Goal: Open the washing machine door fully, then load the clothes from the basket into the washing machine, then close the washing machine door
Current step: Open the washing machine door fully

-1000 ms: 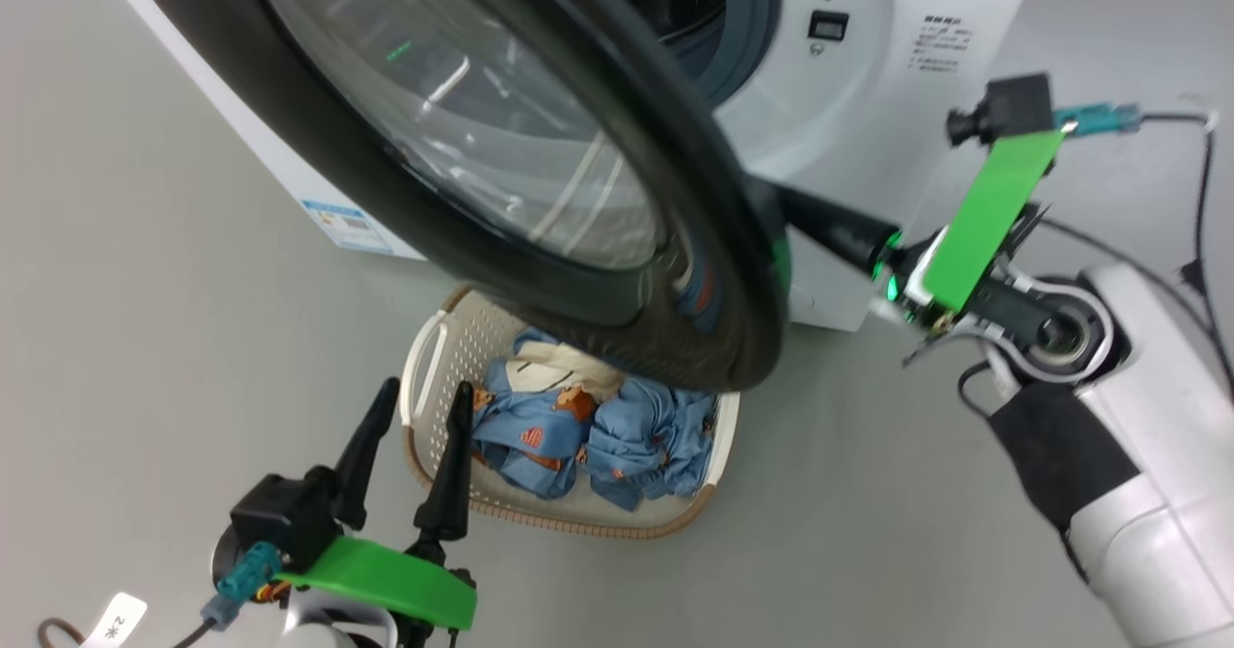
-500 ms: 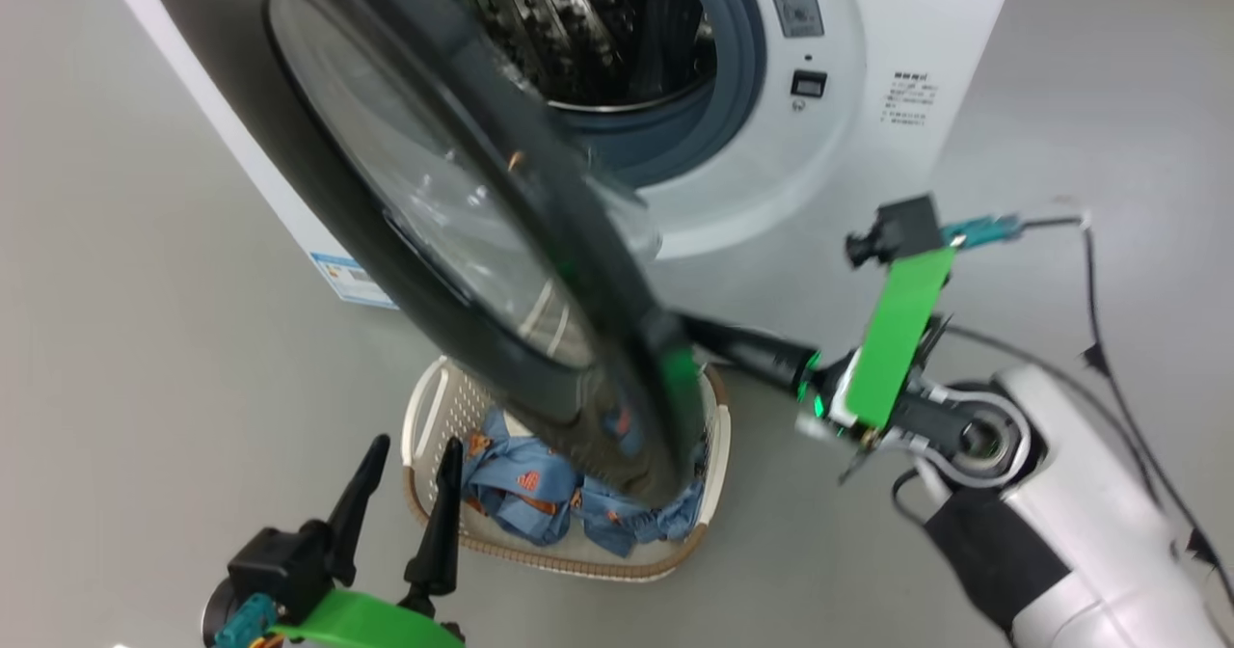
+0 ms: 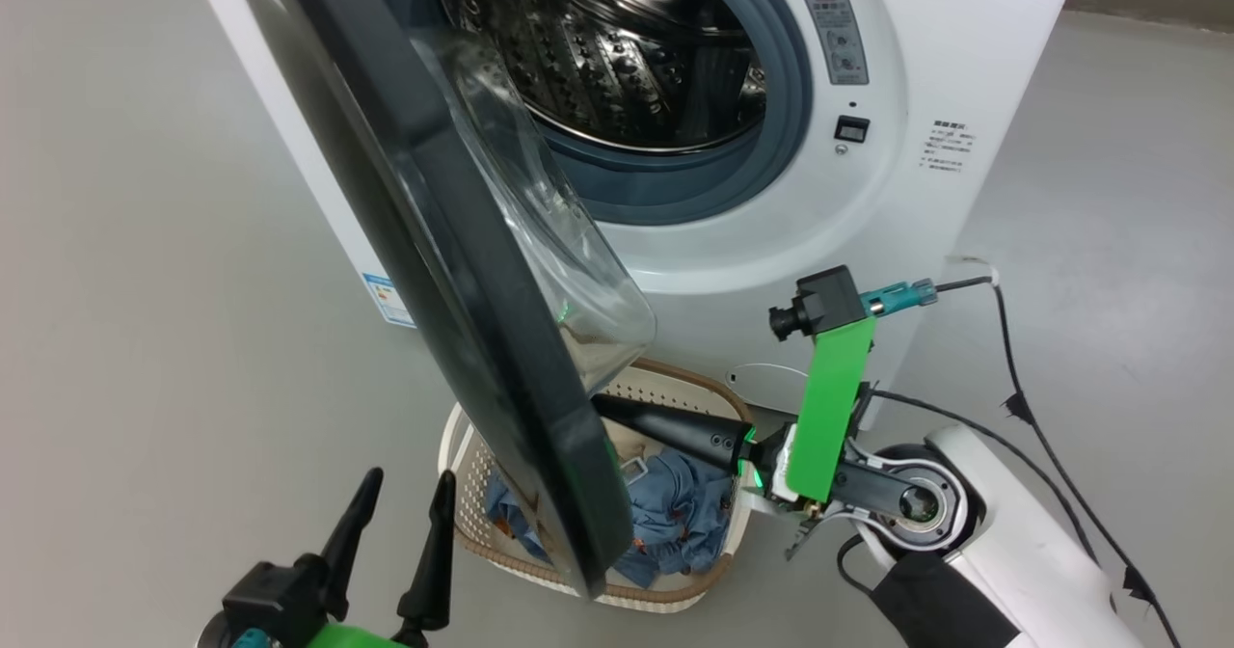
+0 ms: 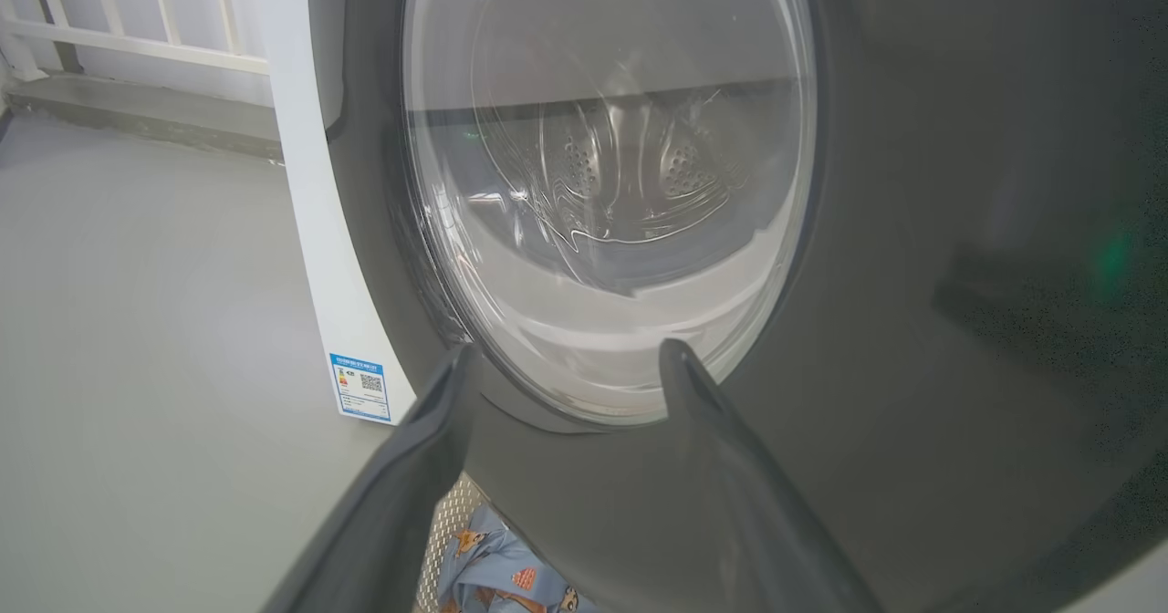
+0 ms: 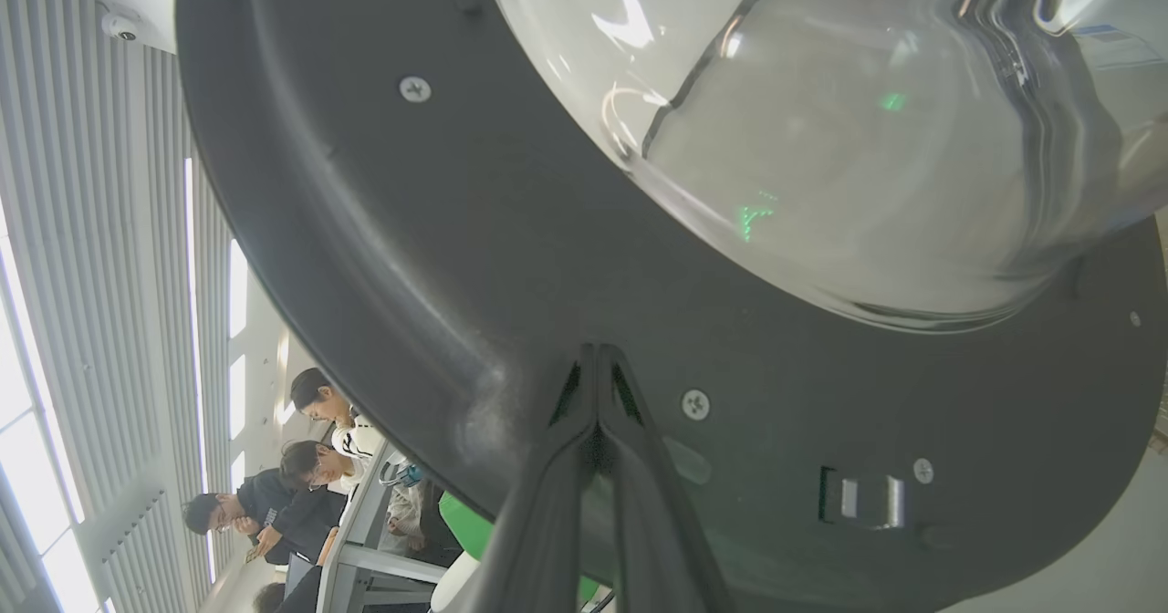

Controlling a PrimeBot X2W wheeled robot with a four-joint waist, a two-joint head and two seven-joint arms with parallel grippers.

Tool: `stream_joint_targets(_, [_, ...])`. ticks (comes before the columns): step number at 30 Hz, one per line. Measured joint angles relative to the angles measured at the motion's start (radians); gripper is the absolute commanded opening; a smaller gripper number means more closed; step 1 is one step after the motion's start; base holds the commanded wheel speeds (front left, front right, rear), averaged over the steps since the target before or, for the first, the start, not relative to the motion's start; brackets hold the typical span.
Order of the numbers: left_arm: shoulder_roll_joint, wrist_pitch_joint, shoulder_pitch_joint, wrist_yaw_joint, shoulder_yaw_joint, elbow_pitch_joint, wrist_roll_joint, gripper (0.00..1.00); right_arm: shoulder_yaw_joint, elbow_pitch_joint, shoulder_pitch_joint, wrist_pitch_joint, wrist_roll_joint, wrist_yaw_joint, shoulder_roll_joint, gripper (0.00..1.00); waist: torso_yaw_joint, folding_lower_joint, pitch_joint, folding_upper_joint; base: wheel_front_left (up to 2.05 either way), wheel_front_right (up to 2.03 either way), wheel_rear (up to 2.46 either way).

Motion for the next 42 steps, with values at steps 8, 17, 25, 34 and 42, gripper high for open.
stream_joint_targets(8, [0.001, 0.0, 0.018, 0.0, 0.003, -0.005, 0.0, 1.0, 0.023, -0.005, 0.014, 0.005, -0.002, 0.0, 0.025, 0.0, 0.022, 0.0, -0.017, 0.0, 0.0, 0.0, 0.0])
stream_joint_targets(17, [0.018, 0.0, 0.017, 0.0, 0.01, 0.001, -0.001, 1.0, 0.019, 0.009, 0.041, -0.079, -0.042, 0.0, 0.008, 1.0, -0.009, 0.0, -0.031, 0.0, 0.0, 0.0, 0.0])
stream_joint_targets(25, [0.034, 0.0, 0.017, 0.0, 0.02, 0.014, -0.016, 1.0, 0.017, 0.017, 0.077, -0.204, -0.083, 0.0, -0.064, 1.0, -0.061, 0.0, -0.042, 0.0, 0.0, 0.0, 0.0])
stream_joint_targets(34, [0.056, 0.0, 0.018, 0.0, 0.036, 0.018, -0.036, 1.0, 0.053, 0.062, 0.137, -0.402, -0.149, 0.0, -0.15, 1.0, -0.122, -0.0001, -0.056, 0.0, 0.0, 0.0, 0.0])
stream_joint_targets(42, [0.061, 0.0, 0.037, 0.0, 0.064, 0.019, -0.039, 1.0, 0.142, 0.139, 0.19, -0.591, -0.23, 0.0, -0.224, 1.0, -0.162, 0.0, -0.062, 0.0, 0.0, 0.0, 0.0])
